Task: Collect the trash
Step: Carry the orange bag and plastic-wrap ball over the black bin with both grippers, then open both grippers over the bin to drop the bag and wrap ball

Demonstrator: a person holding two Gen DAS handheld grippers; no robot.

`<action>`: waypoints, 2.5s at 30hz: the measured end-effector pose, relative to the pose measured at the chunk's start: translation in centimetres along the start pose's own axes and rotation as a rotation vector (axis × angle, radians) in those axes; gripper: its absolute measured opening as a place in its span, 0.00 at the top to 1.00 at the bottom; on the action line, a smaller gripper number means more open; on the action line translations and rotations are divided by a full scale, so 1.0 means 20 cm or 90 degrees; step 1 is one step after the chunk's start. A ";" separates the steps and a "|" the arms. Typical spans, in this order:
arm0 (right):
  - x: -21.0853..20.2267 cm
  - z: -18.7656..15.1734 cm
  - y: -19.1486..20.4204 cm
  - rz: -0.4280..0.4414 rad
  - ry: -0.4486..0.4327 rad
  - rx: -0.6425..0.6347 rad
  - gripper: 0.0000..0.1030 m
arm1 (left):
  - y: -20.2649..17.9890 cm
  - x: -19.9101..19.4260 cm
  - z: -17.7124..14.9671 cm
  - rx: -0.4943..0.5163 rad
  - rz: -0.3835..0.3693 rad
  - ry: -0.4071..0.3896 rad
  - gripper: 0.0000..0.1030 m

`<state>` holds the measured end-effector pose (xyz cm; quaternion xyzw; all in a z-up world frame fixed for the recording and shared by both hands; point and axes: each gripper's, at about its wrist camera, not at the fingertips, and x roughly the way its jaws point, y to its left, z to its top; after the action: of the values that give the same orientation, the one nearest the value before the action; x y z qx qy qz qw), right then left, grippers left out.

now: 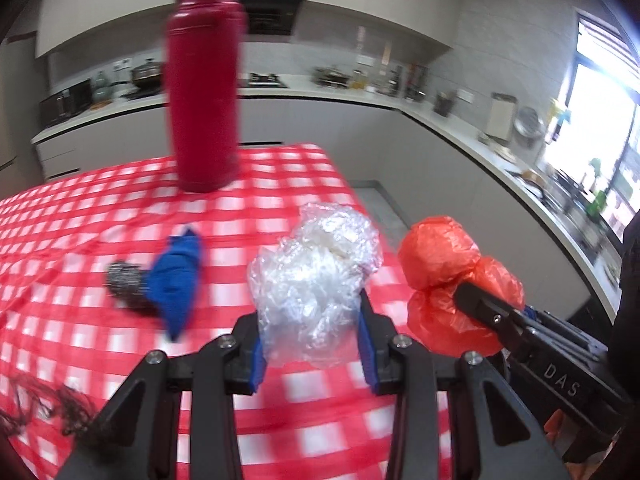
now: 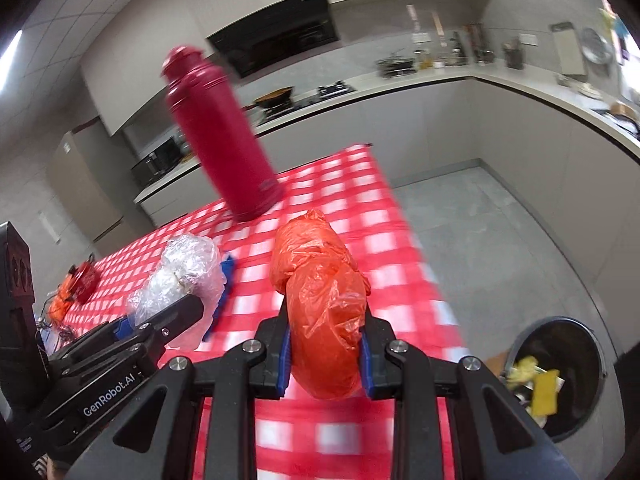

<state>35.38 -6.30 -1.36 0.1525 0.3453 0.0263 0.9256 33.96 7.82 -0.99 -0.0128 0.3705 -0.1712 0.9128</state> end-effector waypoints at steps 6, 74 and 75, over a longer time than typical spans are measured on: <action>-0.19 -0.04 -0.34 -0.061 -0.016 0.055 0.72 | -0.32 0.08 -0.01 0.049 -0.060 0.020 0.62; 0.17 -0.40 -1.99 -0.171 0.141 0.230 0.39 | -1.32 1.03 -0.61 0.064 -0.007 0.299 0.25; 0.16 -0.39 -1.98 -0.173 0.139 0.227 0.39 | -1.32 1.01 -0.59 0.059 -0.011 0.290 0.25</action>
<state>30.38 -41.53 -20.89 0.2615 0.4597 -0.1435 0.8365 31.36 -22.29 -19.14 0.0647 0.5585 -0.1945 0.8038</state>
